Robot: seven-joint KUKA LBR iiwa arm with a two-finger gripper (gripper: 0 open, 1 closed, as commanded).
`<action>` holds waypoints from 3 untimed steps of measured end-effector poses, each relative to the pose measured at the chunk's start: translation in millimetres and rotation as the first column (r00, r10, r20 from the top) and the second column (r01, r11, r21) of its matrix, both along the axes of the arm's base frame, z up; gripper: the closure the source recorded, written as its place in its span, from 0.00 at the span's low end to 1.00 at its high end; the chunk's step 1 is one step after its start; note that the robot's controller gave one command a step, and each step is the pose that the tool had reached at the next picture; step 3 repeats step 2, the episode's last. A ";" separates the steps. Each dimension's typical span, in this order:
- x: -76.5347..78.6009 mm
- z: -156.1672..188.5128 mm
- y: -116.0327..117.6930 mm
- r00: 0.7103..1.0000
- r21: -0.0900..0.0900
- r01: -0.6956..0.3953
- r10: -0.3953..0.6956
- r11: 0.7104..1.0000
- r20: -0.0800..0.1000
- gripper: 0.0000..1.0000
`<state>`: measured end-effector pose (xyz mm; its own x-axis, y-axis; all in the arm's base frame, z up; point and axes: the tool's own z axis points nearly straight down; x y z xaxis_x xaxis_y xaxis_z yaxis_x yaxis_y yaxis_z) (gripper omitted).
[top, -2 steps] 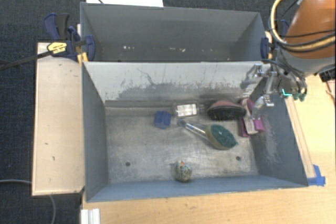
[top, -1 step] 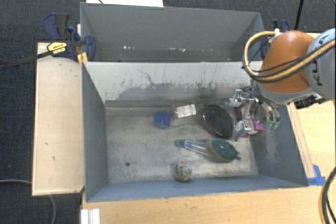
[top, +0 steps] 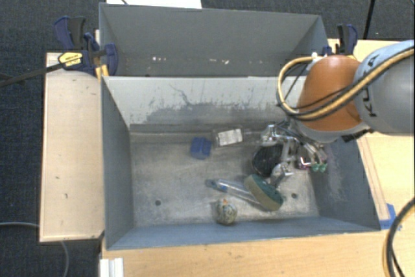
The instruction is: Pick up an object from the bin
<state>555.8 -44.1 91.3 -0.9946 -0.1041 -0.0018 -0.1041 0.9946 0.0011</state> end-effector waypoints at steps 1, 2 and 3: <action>0.1 0.1 -0.7 1.000 -0.001 -0.003 0.003 1.000 0.000 1.00; -4.5 200.4 -41.5 0.977 -0.006 -0.213 0.213 0.977 0.009 1.00; -4.5 200.4 -41.5 0.977 -0.006 -0.213 0.213 0.977 0.009 1.00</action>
Offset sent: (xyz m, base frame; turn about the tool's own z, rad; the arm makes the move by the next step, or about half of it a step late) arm 0.0000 0.0000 0.0000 0.0000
